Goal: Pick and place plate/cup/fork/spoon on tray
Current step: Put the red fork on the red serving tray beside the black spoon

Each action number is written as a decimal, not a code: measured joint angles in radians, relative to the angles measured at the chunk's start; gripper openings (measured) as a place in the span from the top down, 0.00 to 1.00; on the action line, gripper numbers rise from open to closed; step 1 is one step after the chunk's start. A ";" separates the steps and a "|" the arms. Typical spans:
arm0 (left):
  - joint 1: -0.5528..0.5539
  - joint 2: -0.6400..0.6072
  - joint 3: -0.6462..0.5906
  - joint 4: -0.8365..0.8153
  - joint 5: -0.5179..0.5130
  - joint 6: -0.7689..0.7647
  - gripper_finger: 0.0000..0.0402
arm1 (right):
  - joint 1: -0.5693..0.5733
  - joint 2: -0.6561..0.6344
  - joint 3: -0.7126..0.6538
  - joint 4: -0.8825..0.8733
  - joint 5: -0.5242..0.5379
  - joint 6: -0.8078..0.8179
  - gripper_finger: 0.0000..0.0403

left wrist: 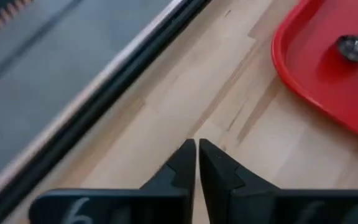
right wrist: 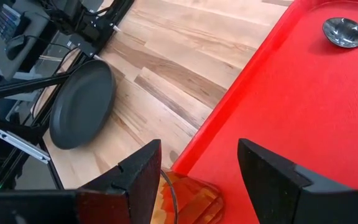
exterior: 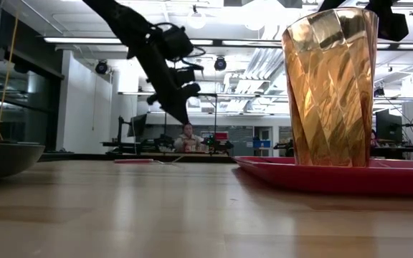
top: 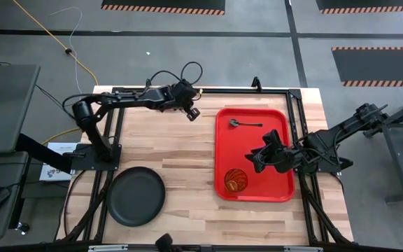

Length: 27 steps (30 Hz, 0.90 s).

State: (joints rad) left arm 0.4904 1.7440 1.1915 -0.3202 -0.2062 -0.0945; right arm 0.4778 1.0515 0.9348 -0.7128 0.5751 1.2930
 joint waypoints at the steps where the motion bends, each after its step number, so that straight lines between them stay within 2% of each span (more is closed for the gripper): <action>1: 0.013 0.010 0.000 0.008 0.038 -0.022 0.94 | 0.000 0.000 0.000 0.000 0.000 0.000 0.49; 5: 0.067 0.065 -0.002 -0.001 0.220 -0.093 0.81 | 0.000 0.000 0.000 0.001 -0.001 0.008 0.49; 9: 0.105 0.092 -0.001 0.005 0.315 -0.110 0.62 | 0.000 0.000 0.000 0.012 -0.005 0.008 0.49; 11: 0.116 0.100 -0.001 0.003 0.352 -0.097 0.53 | 0.000 0.000 0.000 0.022 -0.005 0.008 0.49; 15: 0.127 0.102 -0.001 0.005 0.350 -0.060 0.40 | 0.000 0.000 0.000 0.027 -0.007 0.008 0.49; 18: 0.134 0.102 -0.001 0.004 0.337 -0.012 0.36 | 0.000 0.000 0.000 0.032 -0.006 0.010 0.49; 22: 0.153 0.106 0.033 -0.042 0.324 0.074 0.35 | 0.000 0.000 0.000 0.046 -0.006 0.011 0.49; 27: 0.172 0.177 0.135 -0.202 0.313 0.181 0.36 | 0.000 0.000 0.000 0.067 0.000 0.011 0.49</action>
State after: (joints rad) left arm 0.6626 1.9215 1.3265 -0.5226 0.1065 0.0868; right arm 0.4776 1.0518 0.9348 -0.6458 0.5755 1.3041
